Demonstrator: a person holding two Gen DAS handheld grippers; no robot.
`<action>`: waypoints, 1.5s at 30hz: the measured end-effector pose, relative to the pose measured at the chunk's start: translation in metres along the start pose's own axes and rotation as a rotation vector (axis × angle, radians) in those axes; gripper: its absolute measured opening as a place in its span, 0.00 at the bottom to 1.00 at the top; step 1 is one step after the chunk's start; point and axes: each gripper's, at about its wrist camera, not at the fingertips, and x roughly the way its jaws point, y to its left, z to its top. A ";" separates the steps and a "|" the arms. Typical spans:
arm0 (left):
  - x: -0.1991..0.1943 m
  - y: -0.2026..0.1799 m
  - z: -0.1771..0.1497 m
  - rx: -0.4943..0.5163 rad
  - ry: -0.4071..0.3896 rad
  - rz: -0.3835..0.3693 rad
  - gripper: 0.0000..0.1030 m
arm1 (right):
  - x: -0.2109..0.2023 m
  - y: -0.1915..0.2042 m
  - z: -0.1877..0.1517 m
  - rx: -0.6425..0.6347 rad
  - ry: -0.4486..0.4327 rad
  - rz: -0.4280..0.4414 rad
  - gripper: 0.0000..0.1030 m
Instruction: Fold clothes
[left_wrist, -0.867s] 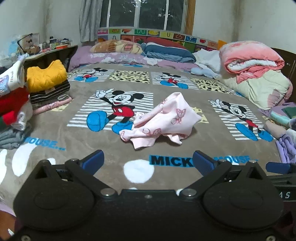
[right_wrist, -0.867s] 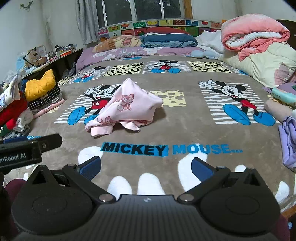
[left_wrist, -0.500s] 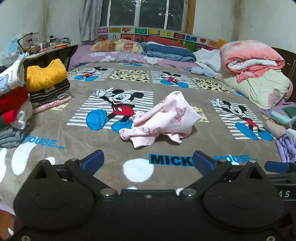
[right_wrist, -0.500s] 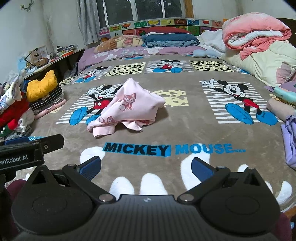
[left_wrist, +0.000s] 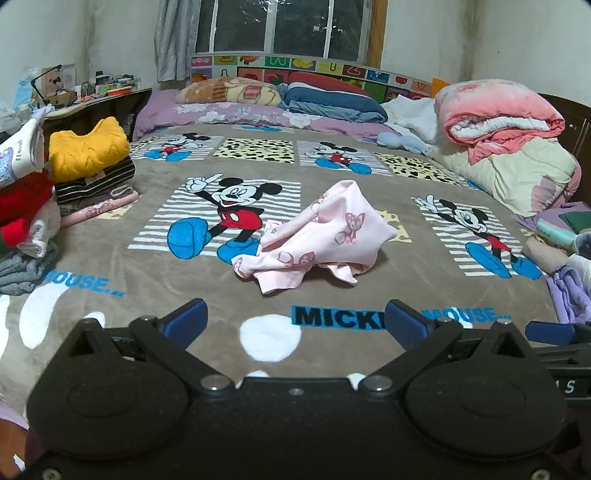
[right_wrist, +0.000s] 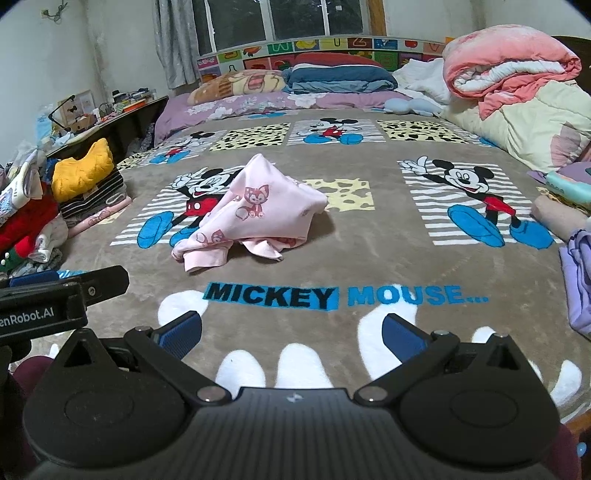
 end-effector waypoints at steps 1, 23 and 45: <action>0.000 0.000 0.000 0.000 0.000 0.001 1.00 | 0.000 0.000 0.000 0.001 0.001 0.000 1.00; 0.004 0.002 -0.003 -0.005 0.014 -0.014 1.00 | 0.004 -0.005 0.000 0.022 0.009 0.005 1.00; 0.048 0.009 0.003 -0.025 0.097 -0.057 1.00 | 0.044 -0.012 0.006 0.044 0.069 0.053 1.00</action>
